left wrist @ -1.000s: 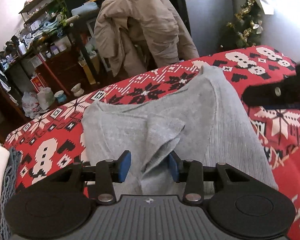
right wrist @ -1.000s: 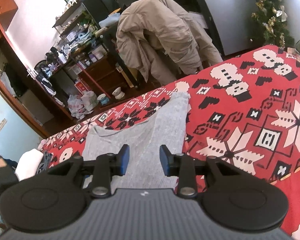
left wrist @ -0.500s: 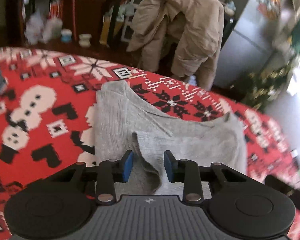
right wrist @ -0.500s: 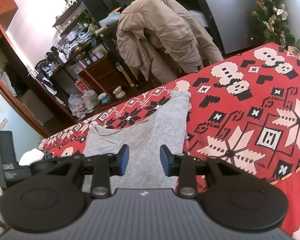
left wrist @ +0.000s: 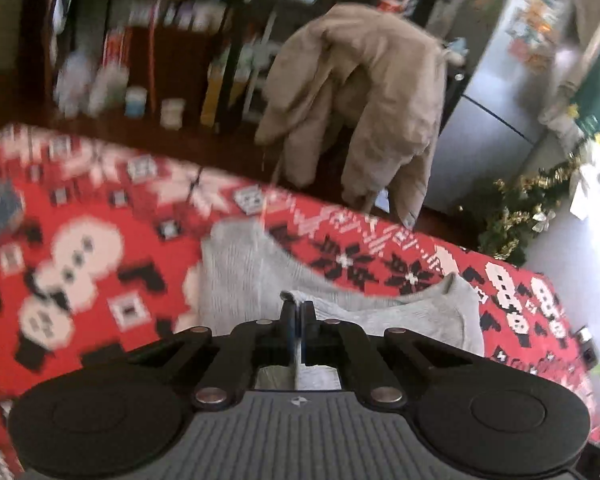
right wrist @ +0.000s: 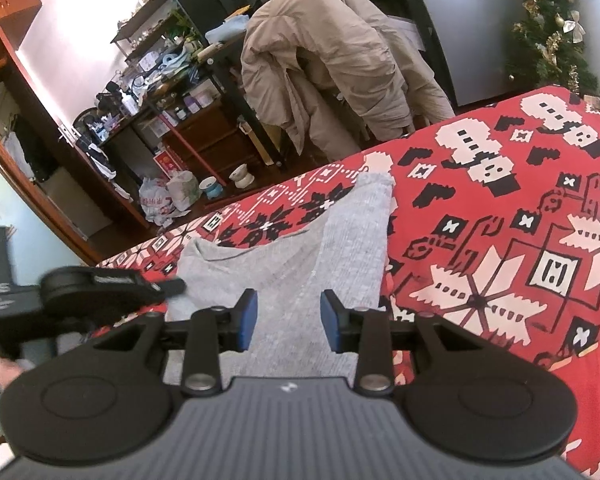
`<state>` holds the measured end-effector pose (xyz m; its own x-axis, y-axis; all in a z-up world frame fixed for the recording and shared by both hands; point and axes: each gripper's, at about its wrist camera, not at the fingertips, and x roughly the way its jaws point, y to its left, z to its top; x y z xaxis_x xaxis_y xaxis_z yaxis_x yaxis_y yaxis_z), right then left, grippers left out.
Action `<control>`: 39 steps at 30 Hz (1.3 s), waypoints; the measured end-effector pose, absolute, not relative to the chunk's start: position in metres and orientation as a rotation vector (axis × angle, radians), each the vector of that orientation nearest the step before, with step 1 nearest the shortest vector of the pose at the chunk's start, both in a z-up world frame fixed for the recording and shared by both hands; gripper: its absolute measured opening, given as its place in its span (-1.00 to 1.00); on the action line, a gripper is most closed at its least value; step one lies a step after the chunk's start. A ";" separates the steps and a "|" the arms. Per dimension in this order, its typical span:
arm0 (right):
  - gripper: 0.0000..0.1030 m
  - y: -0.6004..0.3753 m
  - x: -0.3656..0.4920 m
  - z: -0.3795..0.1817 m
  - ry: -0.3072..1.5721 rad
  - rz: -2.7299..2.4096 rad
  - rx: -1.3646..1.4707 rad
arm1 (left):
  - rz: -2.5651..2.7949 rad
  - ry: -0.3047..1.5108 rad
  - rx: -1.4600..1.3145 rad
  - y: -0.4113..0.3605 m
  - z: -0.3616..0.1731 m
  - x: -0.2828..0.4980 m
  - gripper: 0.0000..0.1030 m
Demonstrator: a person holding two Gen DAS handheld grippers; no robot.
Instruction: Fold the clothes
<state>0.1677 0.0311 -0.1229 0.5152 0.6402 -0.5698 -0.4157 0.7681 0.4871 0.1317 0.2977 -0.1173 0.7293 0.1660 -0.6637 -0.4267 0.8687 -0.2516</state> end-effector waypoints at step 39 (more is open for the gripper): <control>0.99 -0.012 0.048 -0.025 0.764 0.428 0.111 | 0.251 0.745 -0.483 0.266 -0.048 -0.030 0.61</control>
